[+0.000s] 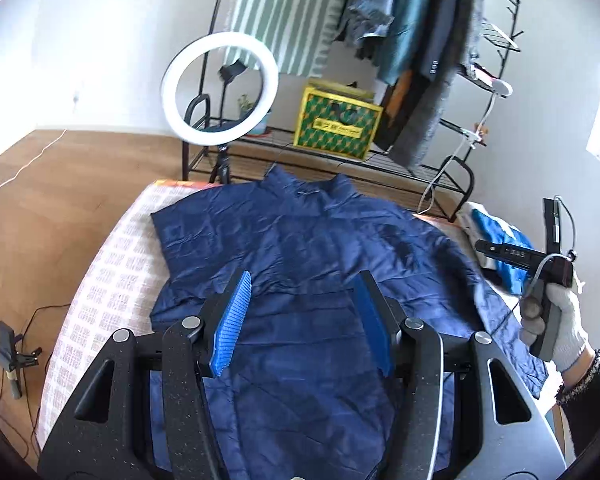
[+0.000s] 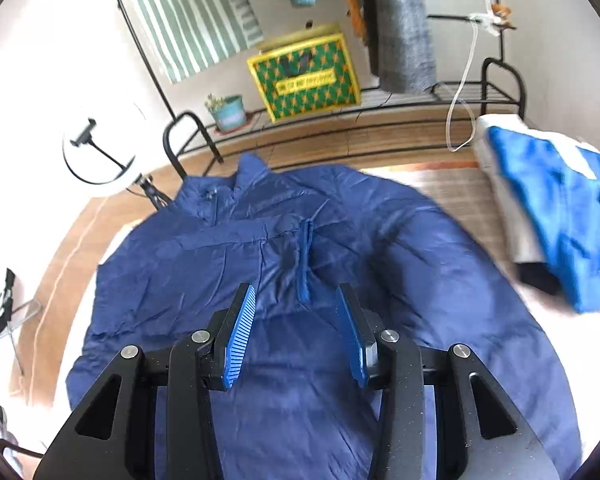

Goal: Fold large clothes

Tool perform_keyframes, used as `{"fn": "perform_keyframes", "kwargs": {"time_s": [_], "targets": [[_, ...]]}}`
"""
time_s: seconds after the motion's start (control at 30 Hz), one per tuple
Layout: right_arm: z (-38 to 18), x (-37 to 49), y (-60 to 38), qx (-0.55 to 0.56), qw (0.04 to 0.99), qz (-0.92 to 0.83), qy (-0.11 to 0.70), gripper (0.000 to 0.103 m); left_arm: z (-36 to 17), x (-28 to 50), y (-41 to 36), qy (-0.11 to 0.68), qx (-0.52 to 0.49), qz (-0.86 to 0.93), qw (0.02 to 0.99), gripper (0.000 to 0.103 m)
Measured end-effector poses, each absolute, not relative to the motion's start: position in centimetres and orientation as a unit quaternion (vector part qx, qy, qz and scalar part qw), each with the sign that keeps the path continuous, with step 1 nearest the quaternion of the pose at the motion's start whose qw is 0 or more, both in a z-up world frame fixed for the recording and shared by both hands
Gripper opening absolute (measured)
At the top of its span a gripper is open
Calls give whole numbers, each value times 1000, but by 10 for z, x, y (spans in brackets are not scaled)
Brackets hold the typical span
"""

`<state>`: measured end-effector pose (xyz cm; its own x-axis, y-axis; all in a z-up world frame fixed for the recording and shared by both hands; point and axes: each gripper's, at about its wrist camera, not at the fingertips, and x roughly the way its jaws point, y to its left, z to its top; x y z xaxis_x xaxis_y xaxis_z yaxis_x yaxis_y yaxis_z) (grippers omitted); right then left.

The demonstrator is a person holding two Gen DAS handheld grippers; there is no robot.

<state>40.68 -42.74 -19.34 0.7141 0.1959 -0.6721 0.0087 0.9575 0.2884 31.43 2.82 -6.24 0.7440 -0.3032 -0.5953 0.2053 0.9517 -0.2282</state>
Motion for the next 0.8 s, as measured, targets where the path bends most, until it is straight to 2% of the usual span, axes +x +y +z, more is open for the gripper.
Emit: {"fn": "perform_keyframes", "kwargs": {"time_s": [0.13, 0.27, 0.37, 0.63, 0.8], "targets": [[-173, 361, -451, 136, 925, 40, 354, 41, -48, 297, 6, 329, -61, -152, 930, 55], [-164, 319, -478, 131, 930, 19, 343, 48, -38, 278, -22, 327, -60, -177, 926, 55], [-168, 285, -503, 137, 928, -2, 345, 48, -38, 266, -42, 329, -73, -196, 921, 55], [-211, 202, -579, 159, 904, -92, 385, 48, -74, 255, -80, 360, -62, -212, 906, 55], [-247, 164, -622, 215, 876, -139, 408, 48, -104, 258, -87, 392, -60, -207, 894, 55]]}}
